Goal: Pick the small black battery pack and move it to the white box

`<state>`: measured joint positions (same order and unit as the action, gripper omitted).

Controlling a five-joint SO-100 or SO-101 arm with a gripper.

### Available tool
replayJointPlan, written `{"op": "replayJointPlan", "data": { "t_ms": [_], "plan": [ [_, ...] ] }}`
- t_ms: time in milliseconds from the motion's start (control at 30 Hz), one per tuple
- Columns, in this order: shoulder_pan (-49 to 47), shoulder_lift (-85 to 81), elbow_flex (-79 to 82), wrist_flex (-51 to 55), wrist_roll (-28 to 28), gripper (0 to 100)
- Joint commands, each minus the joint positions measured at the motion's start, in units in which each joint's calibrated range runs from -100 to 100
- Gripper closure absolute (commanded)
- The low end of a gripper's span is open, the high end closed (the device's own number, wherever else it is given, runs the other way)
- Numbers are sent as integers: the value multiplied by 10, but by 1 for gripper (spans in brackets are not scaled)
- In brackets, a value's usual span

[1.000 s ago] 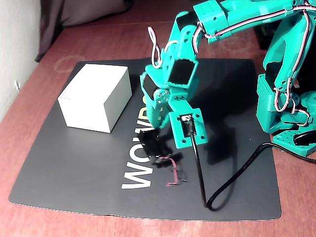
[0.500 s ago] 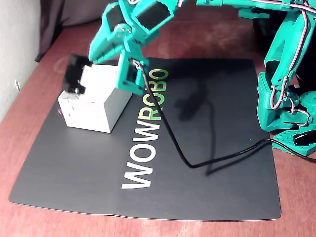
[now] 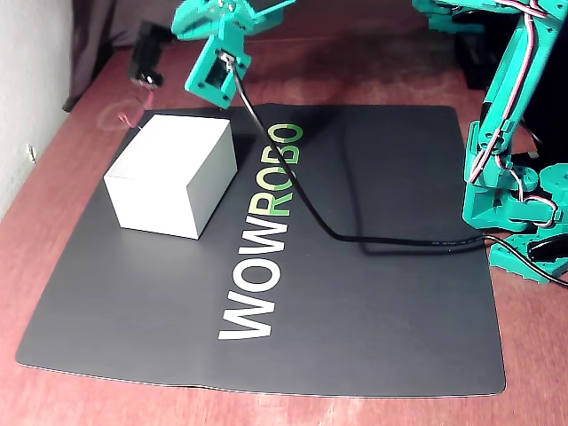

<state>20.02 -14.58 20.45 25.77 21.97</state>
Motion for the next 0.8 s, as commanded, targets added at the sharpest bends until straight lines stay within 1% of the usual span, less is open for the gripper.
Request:
{"op": "replayJointPlan", "data": {
  "t_ms": [0,33,167,300,367,533,700,767],
  "plan": [
    [15,40,-5,-14,2,99],
    [11,52,-7,-14,3,99],
    [-19,82,-5,-11,41,99],
    [-40,103,-4,-10,54,99],
    [-51,118,-3,-9,76,99],
    [-55,151,-3,-12,102,99],
    [-67,175,-5,-14,150,99],
    [-67,176,-5,-14,156,99]
  ]
}}
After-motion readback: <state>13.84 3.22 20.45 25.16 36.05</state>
